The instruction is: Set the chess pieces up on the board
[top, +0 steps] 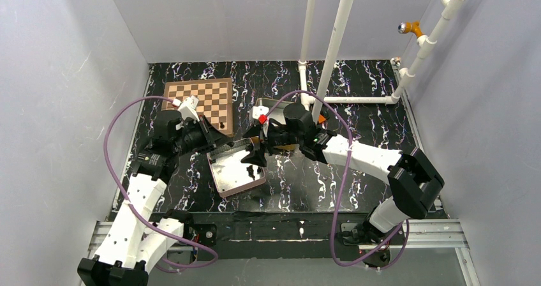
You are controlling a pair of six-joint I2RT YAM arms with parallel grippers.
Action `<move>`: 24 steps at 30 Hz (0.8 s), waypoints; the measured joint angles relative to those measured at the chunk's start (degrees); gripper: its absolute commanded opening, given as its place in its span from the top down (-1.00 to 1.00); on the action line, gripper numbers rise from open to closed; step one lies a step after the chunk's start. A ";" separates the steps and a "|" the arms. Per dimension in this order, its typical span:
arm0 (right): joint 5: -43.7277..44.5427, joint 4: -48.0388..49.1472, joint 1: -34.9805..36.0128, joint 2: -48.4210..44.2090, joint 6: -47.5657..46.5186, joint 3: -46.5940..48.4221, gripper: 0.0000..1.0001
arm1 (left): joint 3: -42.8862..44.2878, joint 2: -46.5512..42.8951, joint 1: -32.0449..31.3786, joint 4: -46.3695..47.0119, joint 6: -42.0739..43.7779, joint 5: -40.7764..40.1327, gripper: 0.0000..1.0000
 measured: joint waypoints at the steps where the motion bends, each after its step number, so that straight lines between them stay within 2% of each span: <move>1: 0.04 -0.35 -0.02 0.00 -0.33 0.00 -0.97 | 0.83 0.39 0.04 -1.27 1.79 -1.79 1.00; 5: -0.07 -2.38 -0.09 0.00 -2.21 0.00 -0.97 | 4.46 4.22 1.09 -5.97 8.57 -8.41 1.00; 12: 0.00 -3.52 -0.11 0.00 -4.66 0.00 -0.97 | 13.86 20.90 5.49 -10.47 18.53 -18.12 1.00; 20: 1.38 -4.11 -0.70 0.02 -6.62 0.00 -0.97 | 22.29 35.47 8.79 -9.25 22.16 -25.03 1.00; 24: 1.75 -4.50 -1.18 0.02 -7.39 0.00 -0.97 | 23.98 39.71 10.19 -7.82 23.28 -27.87 1.00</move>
